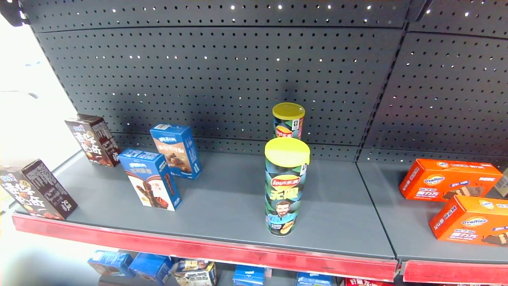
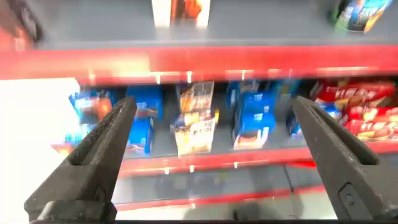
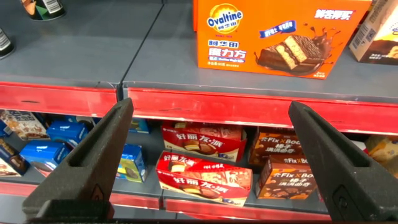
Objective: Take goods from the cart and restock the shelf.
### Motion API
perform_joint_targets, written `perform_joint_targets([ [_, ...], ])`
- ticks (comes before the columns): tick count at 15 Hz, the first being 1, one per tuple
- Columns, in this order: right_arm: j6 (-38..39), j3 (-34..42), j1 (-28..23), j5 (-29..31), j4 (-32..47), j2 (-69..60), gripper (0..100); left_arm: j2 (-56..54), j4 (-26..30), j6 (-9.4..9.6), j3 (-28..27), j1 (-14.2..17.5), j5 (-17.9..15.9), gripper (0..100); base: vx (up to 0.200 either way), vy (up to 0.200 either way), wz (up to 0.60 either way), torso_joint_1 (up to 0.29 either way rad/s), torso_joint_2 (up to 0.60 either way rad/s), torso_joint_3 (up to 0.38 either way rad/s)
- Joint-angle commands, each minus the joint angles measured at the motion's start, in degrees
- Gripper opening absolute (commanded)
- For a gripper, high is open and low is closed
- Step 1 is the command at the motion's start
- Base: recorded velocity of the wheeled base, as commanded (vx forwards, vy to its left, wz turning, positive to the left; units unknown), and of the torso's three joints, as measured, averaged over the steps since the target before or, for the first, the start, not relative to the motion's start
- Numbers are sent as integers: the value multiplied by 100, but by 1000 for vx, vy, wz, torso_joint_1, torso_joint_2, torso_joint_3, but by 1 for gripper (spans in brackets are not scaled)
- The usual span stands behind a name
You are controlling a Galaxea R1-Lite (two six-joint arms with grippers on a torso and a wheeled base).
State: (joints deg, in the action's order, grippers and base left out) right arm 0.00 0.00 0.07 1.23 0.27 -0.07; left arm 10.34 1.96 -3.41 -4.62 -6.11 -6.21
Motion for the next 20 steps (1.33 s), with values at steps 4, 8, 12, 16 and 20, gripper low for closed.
perform_joint_targets([
  [4, 0, 0, 1, 0, 0, 7, 100, -709, 94, 289, 163, 549, -188, 100, 0, 0, 0, 0, 0, 0],
  [8, 0, 0, 1, 0, 0, 7, 100, -981, -196, 702, 321, 576, 585, 100, 0, 0, 0, 0, 0, 0],
  [12, 0, 0, 1, 0, 0, 7, 100, -981, -205, 552, 330, 576, 541, 100, 0, 0, 0, 0, 0, 0],
  [16, 0, 0, 1, 0, 0, 7, 100, -981, -196, 412, 462, 584, 919, 100, 0, 0, 0, 0, 0, 0],
  [20, 0, 0, 1, 0, 0, 7, 100, -972, -196, 368, 462, 576, 998, 100, 0, 0, 0, 0, 0, 0],
])
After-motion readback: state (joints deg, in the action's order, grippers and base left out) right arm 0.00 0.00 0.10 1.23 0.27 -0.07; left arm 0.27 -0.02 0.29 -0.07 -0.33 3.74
